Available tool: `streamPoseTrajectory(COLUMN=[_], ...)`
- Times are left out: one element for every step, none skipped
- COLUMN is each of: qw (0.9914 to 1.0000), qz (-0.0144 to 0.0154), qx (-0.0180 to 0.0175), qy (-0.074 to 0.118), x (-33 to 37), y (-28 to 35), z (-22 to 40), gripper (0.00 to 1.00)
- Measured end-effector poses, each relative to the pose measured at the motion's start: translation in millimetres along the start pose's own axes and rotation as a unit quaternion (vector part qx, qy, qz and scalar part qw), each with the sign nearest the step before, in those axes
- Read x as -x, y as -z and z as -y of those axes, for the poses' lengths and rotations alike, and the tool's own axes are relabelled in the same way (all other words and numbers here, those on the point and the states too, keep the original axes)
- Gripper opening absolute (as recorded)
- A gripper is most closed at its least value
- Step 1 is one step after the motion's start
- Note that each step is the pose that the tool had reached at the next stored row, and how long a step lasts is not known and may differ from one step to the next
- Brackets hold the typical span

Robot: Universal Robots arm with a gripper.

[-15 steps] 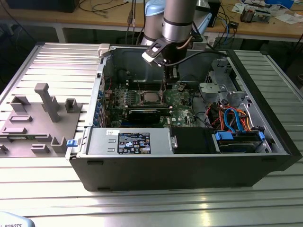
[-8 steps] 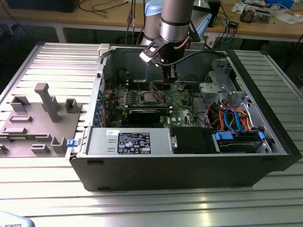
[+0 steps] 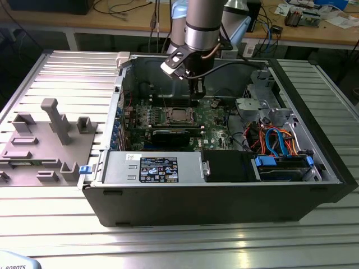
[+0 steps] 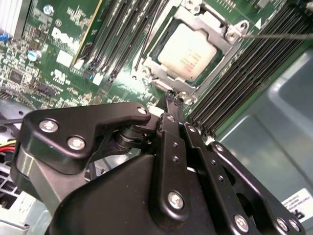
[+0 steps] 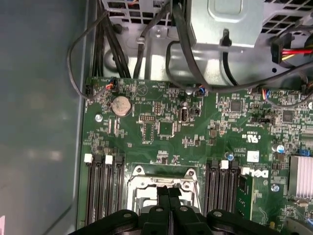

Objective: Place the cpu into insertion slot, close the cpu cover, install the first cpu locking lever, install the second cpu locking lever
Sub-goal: 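Close the cpu cover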

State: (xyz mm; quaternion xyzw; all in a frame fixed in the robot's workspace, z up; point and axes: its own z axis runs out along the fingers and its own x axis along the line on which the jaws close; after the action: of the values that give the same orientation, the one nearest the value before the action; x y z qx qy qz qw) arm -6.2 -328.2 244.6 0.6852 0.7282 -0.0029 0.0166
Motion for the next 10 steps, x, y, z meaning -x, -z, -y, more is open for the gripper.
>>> streamPoseTrajectory(qw=[1.00000, 1.00000, 1.00000, 1.00000, 1.00000, 1.00000, 1.00000, 1.00000, 1.00000, 1.00000], qz=[0.0000, 0.0000, 0.0000, 0.0000, 0.0000, 0.0000, 0.0001, 0.0000, 0.0000, 0.0000], qx=[0.0000, 0.0000, 0.0000, 0.0000, 0.0000, 0.0000, 0.0000, 0.0000, 0.0000, 0.0000], qy=[0.000, 0.000, 0.000, 0.000, 0.000, 0.000, 0.000, 0.000, 0.000, 0.000], x=[-0.1, -0.2, -0.3, -0.4, -0.5, -0.6, -0.8, -0.8, -1.0, -1.1], y=[-0.8, -1.7, -2.4, -3.0, -3.5, -4.3, -4.8, -5.4, -6.3, -6.8], z=[1.8, 3.4, 4.7, 5.9, 7.1, 9.1, 10.5, 11.7, 13.9, 14.8], gripper=[0.11, 0.11, 0.11, 0.11, 0.11, 0.11, 0.11, 0.11, 0.11, 0.11])
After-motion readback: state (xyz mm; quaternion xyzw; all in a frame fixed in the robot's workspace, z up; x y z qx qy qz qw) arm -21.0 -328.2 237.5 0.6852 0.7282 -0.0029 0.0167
